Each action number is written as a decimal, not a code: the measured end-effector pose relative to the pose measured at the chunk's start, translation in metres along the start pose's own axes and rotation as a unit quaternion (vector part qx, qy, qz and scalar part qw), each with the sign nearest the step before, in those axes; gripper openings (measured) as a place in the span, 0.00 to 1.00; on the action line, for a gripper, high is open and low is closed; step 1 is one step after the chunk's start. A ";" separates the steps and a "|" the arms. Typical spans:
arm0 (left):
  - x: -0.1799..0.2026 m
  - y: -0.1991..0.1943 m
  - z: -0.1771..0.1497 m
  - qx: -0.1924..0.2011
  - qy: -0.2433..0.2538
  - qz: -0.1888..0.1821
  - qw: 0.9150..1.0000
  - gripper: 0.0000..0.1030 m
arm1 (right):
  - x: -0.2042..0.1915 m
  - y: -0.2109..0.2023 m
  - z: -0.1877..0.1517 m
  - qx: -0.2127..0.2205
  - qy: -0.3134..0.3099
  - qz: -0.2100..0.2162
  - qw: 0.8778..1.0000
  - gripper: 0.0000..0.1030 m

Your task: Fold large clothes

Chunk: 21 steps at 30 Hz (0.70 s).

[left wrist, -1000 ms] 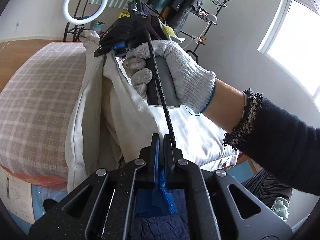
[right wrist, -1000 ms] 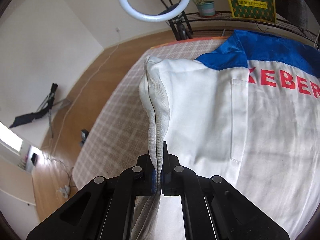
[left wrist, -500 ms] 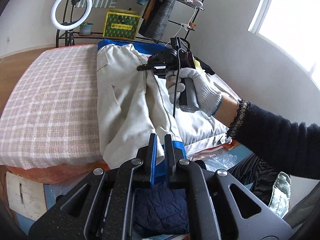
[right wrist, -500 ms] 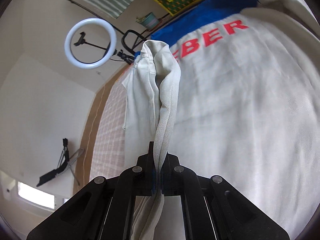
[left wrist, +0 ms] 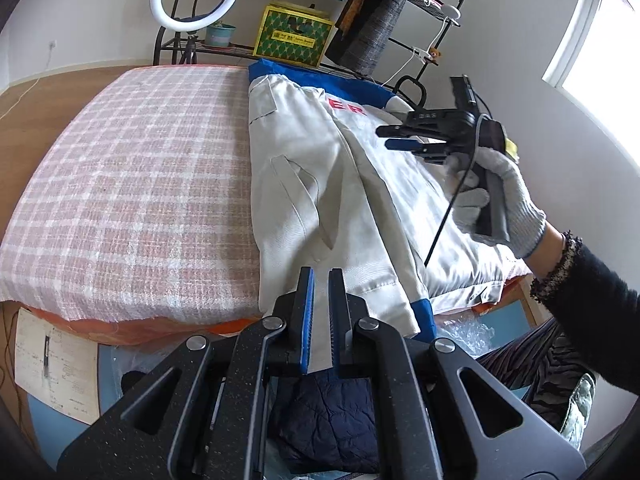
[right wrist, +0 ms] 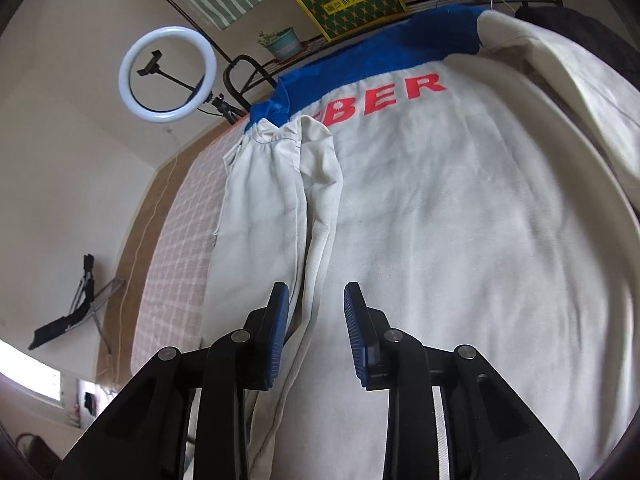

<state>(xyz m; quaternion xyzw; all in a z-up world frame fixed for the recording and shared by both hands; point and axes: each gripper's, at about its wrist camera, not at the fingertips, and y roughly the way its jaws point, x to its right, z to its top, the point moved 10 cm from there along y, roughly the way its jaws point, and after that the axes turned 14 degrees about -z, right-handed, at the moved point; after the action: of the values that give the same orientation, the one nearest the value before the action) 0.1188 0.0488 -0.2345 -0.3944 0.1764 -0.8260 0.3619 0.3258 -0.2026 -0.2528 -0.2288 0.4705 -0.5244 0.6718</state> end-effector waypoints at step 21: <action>-0.016 0.043 -0.025 -0.047 -0.053 -0.029 0.997 0.16 | -0.046 -0.096 -0.192 -0.076 -0.117 0.077 0.987 0.37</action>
<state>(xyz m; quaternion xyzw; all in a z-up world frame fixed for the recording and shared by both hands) 0.1256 0.0323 -0.2835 -0.4588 0.1839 -0.8051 0.3278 0.1113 -0.1575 -0.2449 -0.3021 0.4429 -0.4040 0.7412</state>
